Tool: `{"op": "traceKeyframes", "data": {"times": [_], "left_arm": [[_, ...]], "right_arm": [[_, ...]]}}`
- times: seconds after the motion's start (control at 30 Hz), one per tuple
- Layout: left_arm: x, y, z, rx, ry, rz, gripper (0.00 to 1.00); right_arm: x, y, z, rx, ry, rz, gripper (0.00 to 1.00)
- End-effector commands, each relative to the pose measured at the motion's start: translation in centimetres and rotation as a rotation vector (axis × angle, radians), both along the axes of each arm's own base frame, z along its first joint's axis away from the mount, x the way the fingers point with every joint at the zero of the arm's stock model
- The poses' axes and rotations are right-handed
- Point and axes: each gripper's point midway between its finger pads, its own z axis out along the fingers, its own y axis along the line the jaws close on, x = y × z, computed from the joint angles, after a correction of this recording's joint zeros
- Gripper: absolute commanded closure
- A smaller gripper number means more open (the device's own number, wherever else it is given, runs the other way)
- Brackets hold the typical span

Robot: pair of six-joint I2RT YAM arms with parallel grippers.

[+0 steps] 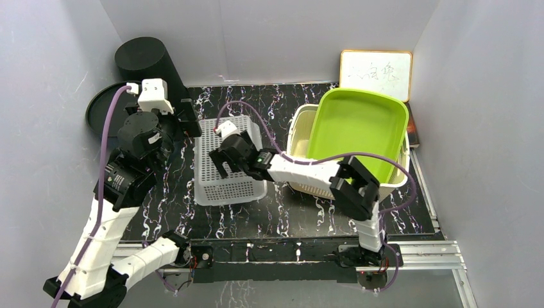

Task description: Turn the large container upside down

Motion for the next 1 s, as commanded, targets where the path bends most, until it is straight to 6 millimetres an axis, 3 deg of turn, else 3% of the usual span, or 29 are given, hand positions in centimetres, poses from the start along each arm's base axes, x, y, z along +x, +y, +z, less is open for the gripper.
{"op": "traceKeyframes", "data": {"times": [0.0,0.07,0.23,0.43,0.57,0.73,0.97], "left_arm": [[-0.6,-0.1,0.9,-0.017,-0.022,-0.021,0.02],[-0.7,-0.2,0.8,-0.018,-0.020,-0.028,0.02],[-1.0,-0.4,0.5,-0.021,-0.014,-0.047,0.02],[-1.1,-0.6,-0.6,-0.017,0.006,-0.059,0.02],[-0.8,-0.9,-1.4,-0.007,0.022,-0.067,0.02],[-0.2,-1.2,-2.1,0.009,0.037,-0.069,0.02],[0.2,-1.4,-3.3,0.027,0.062,-0.072,0.02]], "right_arm": [[2.9,3.1,-2.6,0.019,0.040,-0.007,0.02],[5.9,3.6,-2.8,0.024,0.009,-0.064,0.02],[12.7,3.5,-1.2,0.121,-0.038,-0.220,0.02],[18.1,2.0,-0.5,0.237,-0.097,-0.333,0.02],[20.1,2.5,-0.9,0.319,-0.123,-0.325,0.02],[21.6,2.9,-2.7,0.351,-0.123,-0.370,0.02],[24.7,0.9,-5.4,0.332,-0.163,-0.478,0.02]]}}
